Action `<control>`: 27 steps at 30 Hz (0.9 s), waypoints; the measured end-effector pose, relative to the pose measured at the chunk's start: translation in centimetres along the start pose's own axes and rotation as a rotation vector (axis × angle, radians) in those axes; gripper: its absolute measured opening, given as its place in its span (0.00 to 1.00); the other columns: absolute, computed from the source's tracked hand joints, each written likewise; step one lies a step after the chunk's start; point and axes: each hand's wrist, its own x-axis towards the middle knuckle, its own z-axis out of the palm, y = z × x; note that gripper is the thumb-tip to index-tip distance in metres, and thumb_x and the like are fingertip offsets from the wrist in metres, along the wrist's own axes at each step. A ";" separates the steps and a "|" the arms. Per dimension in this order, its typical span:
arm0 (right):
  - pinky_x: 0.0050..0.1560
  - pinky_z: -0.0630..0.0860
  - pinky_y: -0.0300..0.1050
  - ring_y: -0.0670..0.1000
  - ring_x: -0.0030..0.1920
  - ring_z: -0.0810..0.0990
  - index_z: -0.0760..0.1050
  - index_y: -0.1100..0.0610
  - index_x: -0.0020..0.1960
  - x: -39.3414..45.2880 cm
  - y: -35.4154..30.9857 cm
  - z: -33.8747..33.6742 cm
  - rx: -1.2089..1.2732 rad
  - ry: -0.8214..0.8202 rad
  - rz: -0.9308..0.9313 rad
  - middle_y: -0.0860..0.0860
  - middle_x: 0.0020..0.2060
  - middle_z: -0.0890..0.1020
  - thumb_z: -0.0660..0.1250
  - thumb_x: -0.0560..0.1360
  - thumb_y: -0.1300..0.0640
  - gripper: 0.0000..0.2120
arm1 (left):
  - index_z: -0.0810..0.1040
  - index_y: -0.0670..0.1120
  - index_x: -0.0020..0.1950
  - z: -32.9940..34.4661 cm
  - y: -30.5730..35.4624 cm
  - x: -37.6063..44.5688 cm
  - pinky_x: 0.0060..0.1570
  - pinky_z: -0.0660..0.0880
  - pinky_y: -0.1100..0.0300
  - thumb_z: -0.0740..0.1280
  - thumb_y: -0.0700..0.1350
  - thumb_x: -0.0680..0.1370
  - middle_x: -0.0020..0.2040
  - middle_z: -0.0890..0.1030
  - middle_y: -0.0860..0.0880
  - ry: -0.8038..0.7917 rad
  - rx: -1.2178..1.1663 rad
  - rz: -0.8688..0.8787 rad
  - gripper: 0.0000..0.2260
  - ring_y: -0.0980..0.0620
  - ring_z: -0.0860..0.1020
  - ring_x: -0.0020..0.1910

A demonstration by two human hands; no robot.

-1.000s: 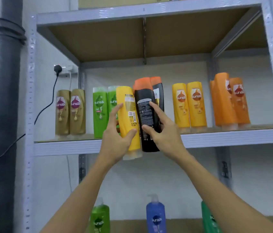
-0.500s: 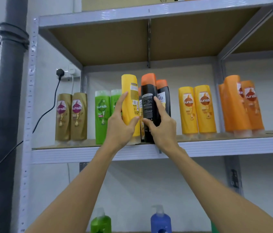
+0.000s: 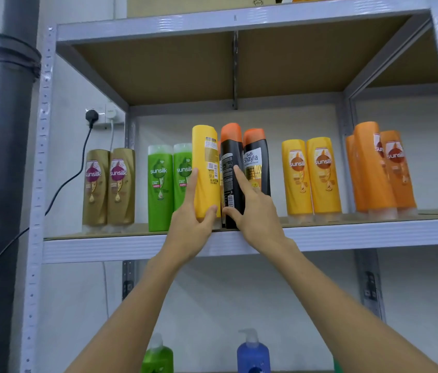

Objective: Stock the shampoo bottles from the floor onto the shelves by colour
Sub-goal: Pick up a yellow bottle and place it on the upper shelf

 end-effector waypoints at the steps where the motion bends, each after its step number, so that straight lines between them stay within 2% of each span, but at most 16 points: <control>1: 0.68 0.73 0.56 0.56 0.68 0.74 0.46 0.42 0.82 -0.1 -0.1 0.2 -0.034 0.005 0.003 0.54 0.70 0.75 0.71 0.78 0.51 0.43 | 0.44 0.64 0.81 0.0 -0.1 -0.3 0.48 0.72 0.65 0.66 0.48 0.82 0.66 0.72 0.55 0.007 -0.009 -0.013 0.37 0.53 0.78 0.53; 4: 0.65 0.75 0.55 0.55 0.67 0.75 0.46 0.42 0.82 -0.5 -0.1 0.8 -0.089 0.032 -0.004 0.55 0.69 0.75 0.69 0.80 0.48 0.41 | 0.45 0.66 0.80 -0.2 -0.4 -0.5 0.43 0.71 0.77 0.67 0.47 0.82 0.70 0.70 0.56 0.003 -0.046 -0.017 0.37 0.61 0.77 0.51; 7: 0.64 0.75 0.54 0.55 0.66 0.76 0.46 0.42 0.82 -0.8 0.2 0.9 -0.083 0.044 -0.010 0.55 0.69 0.75 0.67 0.81 0.48 0.39 | 0.46 0.67 0.79 -0.2 -0.3 -0.5 0.44 0.72 0.75 0.67 0.47 0.81 0.72 0.69 0.56 -0.003 -0.066 -0.026 0.38 0.62 0.77 0.52; 10: 0.65 0.75 0.55 0.55 0.67 0.75 0.45 0.41 0.82 -1.6 0.6 1.1 -0.062 0.027 -0.006 0.53 0.72 0.72 0.66 0.82 0.49 0.38 | 0.47 0.66 0.80 -0.2 -0.2 -0.6 0.44 0.72 0.76 0.67 0.45 0.82 0.70 0.70 0.57 -0.009 -0.093 -0.037 0.37 0.65 0.77 0.51; 12: 0.66 0.76 0.56 0.55 0.68 0.75 0.45 0.40 0.82 -2.0 0.9 1.1 -0.041 0.011 -0.004 0.52 0.74 0.71 0.65 0.82 0.48 0.38 | 0.48 0.67 0.79 -0.2 -0.2 -0.7 0.48 0.73 0.74 0.67 0.45 0.81 0.68 0.70 0.59 -0.005 -0.121 -0.038 0.37 0.67 0.76 0.53; 14: 0.64 0.77 0.56 0.55 0.67 0.76 0.44 0.39 0.82 -2.0 1.1 1.1 -0.040 -0.008 0.009 0.52 0.74 0.72 0.65 0.82 0.48 0.38 | 0.49 0.66 0.80 -0.1 -0.2 -0.8 0.52 0.75 0.68 0.68 0.44 0.81 0.67 0.70 0.63 -0.002 -0.140 -0.039 0.37 0.72 0.75 0.53; 16: 0.61 0.78 0.55 0.55 0.65 0.77 0.43 0.38 0.82 -1.8 1.1 1.1 -0.072 -0.029 0.018 0.53 0.73 0.72 0.64 0.82 0.47 0.38 | 0.49 0.66 0.80 -0.1 -0.1 -0.9 0.51 0.74 0.69 0.68 0.43 0.81 0.65 0.68 0.69 0.002 -0.142 -0.038 0.38 0.78 0.74 0.51; 17: 0.60 0.78 0.55 0.55 0.65 0.77 0.42 0.38 0.81 -1.7 1.1 1.2 -0.081 -0.032 0.023 0.53 0.73 0.72 0.64 0.82 0.47 0.38 | 0.48 0.66 0.80 -0.1 -0.1 -1.0 0.51 0.74 0.70 0.68 0.43 0.81 0.66 0.68 0.69 0.001 -0.144 -0.034 0.38 0.78 0.73 0.52; 20: 0.59 0.78 0.55 0.55 0.64 0.78 0.42 0.37 0.81 -1.7 1.3 1.3 -0.070 -0.029 0.031 0.53 0.74 0.71 0.65 0.82 0.47 0.38 | 0.47 0.66 0.80 -0.2 -0.1 -1.2 0.53 0.74 0.72 0.70 0.42 0.80 0.72 0.66 0.61 0.007 -0.142 -0.013 0.41 0.74 0.72 0.58; 23: 0.63 0.77 0.56 0.56 0.66 0.77 0.45 0.39 0.82 -1.9 1.6 1.4 -0.004 -0.037 0.023 0.53 0.74 0.72 0.65 0.82 0.49 0.37 | 0.49 0.63 0.80 -0.1 0.1 -1.4 0.53 0.76 0.72 0.71 0.41 0.79 0.71 0.68 0.58 0.032 -0.143 0.002 0.41 0.70 0.73 0.60; 27: 0.71 0.71 0.46 0.50 0.71 0.72 0.58 0.51 0.81 -3.3 2.8 0.6 0.095 0.048 -0.065 0.51 0.73 0.73 0.65 0.82 0.55 0.31 | 0.51 0.61 0.81 0.5 0.7 -1.7 0.59 0.79 0.61 0.72 0.42 0.78 0.73 0.69 0.54 0.077 -0.122 0.047 0.41 0.59 0.75 0.64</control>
